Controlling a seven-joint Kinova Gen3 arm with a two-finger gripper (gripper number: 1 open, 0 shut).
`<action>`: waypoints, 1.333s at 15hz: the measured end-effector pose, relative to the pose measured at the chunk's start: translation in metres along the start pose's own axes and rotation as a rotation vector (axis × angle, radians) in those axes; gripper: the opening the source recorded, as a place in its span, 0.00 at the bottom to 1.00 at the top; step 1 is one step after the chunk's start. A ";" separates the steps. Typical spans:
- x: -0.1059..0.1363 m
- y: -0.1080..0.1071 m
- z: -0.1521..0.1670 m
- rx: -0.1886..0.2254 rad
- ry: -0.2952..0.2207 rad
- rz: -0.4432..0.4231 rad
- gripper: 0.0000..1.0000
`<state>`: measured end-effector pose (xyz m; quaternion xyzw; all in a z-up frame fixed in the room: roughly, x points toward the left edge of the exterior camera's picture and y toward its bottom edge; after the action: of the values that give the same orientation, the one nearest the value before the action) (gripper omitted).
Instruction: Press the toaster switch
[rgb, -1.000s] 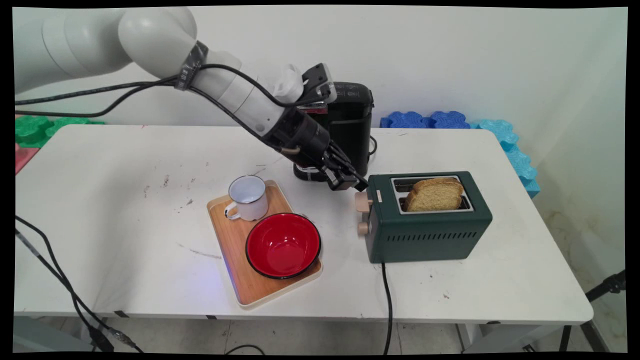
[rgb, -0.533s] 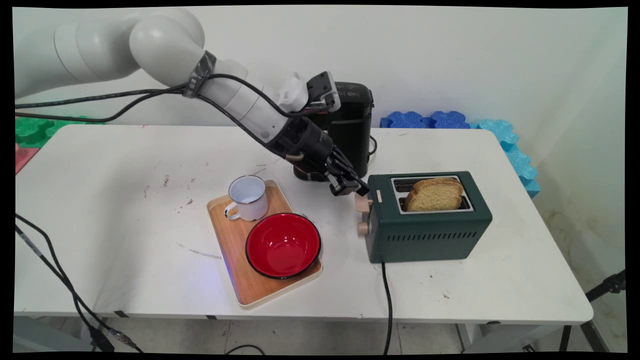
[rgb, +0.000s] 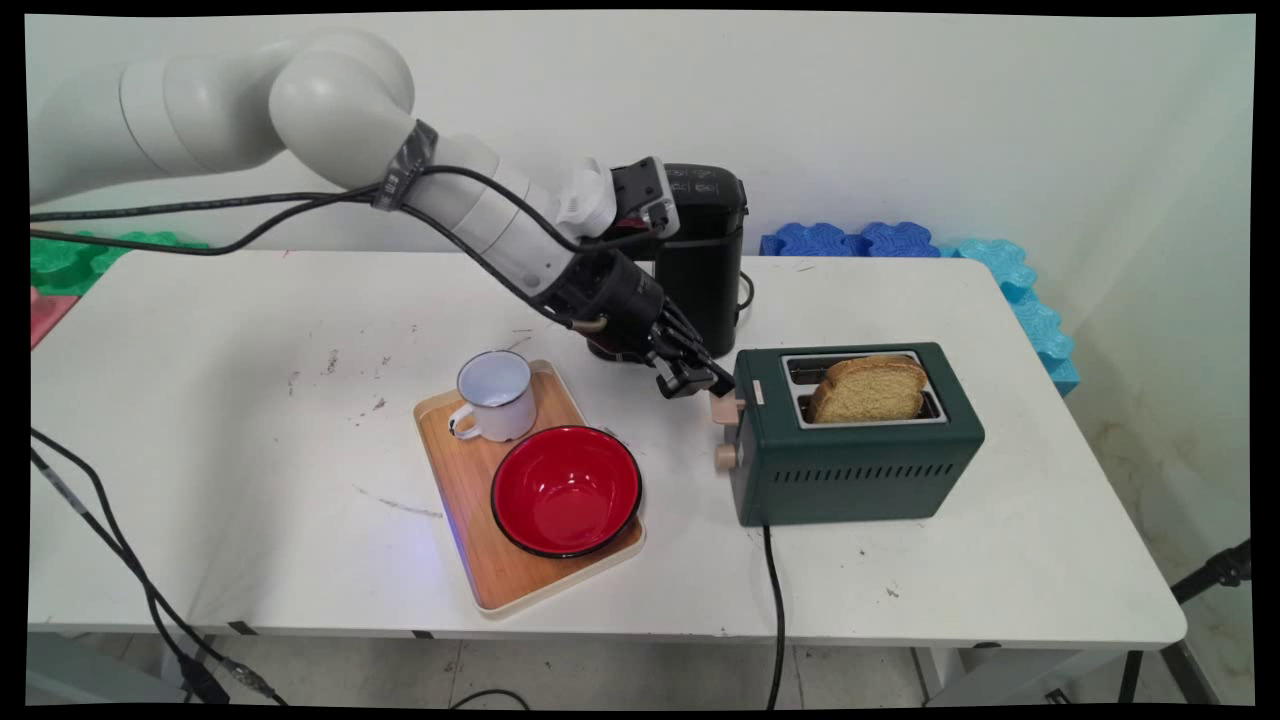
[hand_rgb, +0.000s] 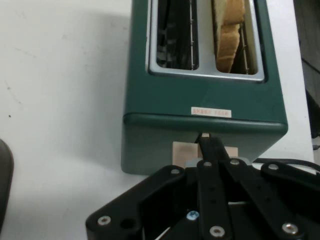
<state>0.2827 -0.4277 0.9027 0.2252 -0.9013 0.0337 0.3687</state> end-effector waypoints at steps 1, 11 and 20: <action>-0.002 -0.001 0.001 0.002 0.000 0.000 0.00; -0.018 -0.001 0.007 0.010 0.008 -0.001 0.00; -0.025 0.001 0.016 0.014 0.029 -0.015 0.00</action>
<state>0.2874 -0.4208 0.8745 0.2341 -0.8937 0.0403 0.3805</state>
